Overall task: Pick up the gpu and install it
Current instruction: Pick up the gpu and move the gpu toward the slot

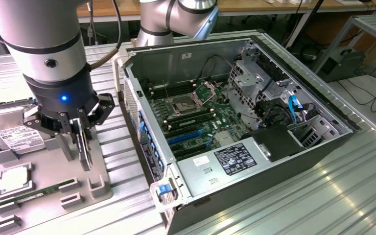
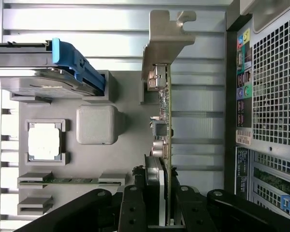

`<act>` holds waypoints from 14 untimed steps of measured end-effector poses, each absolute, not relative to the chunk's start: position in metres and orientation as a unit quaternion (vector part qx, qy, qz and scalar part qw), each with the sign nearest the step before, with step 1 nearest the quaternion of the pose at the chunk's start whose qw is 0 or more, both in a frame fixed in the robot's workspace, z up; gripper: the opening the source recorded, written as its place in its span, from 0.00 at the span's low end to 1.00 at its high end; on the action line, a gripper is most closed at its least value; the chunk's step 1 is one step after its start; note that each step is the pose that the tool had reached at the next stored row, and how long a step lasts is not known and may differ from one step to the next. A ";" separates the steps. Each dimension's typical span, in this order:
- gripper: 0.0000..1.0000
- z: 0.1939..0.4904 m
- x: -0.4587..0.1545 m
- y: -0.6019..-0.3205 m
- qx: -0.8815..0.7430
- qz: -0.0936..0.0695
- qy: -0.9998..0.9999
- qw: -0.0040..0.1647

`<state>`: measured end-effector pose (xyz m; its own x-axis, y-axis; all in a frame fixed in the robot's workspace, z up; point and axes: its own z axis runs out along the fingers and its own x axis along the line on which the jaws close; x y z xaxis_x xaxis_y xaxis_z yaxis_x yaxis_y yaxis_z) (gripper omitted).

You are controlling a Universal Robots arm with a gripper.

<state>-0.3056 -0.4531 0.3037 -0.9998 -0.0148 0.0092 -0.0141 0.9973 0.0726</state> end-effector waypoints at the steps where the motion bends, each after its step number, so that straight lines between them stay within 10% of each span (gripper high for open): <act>1: 0.28 0.306 -0.306 -0.453 0.007 -0.036 -0.999 0.005; 14: 0.28 0.332 -0.306 -0.453 0.007 -0.036 -0.999 0.009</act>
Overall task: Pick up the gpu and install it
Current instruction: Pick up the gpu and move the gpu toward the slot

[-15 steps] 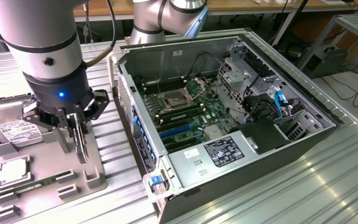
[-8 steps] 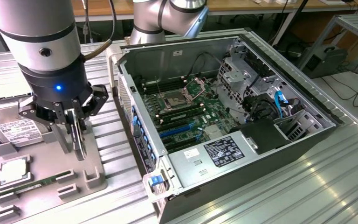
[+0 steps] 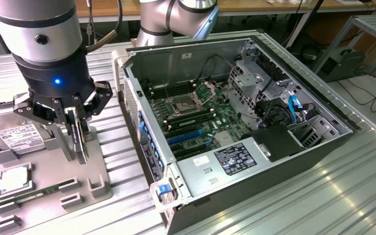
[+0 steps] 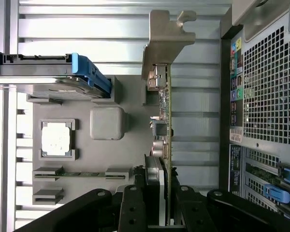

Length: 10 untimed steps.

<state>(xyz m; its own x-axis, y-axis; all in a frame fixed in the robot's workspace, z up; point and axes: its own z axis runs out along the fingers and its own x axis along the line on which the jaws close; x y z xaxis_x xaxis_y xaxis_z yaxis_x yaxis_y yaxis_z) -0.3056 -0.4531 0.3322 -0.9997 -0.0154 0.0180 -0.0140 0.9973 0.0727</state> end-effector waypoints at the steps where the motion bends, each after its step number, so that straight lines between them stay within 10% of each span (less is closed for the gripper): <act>1: 0.28 0.334 -0.306 -0.453 0.007 -0.036 -0.999 0.009; 10: 0.28 0.359 -0.306 -0.453 0.007 -0.036 -0.999 0.010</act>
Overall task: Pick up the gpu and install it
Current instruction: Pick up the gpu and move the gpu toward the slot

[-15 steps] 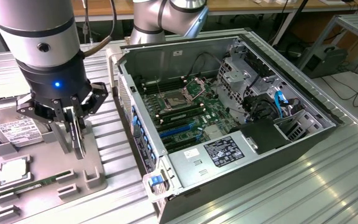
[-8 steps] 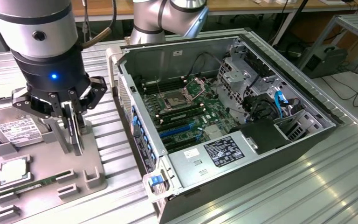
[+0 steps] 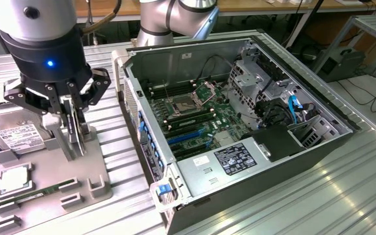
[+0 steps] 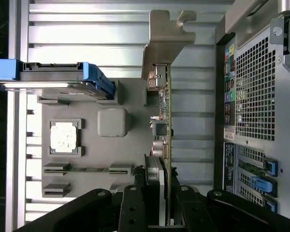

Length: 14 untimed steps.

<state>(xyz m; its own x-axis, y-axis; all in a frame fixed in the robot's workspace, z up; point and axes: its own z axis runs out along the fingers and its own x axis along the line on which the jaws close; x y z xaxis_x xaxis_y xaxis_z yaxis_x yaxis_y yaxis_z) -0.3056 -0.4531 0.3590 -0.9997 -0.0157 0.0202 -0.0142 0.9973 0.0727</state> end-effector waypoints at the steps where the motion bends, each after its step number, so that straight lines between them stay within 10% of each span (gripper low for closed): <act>1: 0.28 0.363 -0.306 -0.453 0.007 -0.036 -0.999 0.010; 14: 0.28 0.408 -0.306 -0.453 0.007 -0.036 -0.999 0.012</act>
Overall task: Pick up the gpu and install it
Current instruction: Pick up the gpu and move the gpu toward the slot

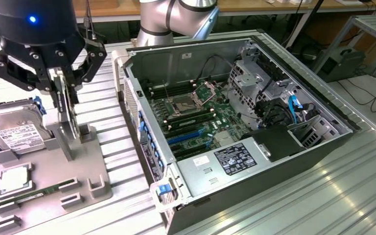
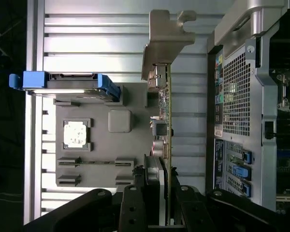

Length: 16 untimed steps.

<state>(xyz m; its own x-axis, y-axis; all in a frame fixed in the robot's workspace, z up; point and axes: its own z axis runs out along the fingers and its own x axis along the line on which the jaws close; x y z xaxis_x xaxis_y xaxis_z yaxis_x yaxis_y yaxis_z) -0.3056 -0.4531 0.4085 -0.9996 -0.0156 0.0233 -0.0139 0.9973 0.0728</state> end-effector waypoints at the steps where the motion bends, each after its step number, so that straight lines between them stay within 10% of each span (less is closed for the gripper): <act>1: 0.28 0.411 -0.306 -0.453 0.007 -0.036 -0.999 0.012; 16: 0.28 0.414 -0.290 -0.453 0.007 -0.037 -0.999 0.012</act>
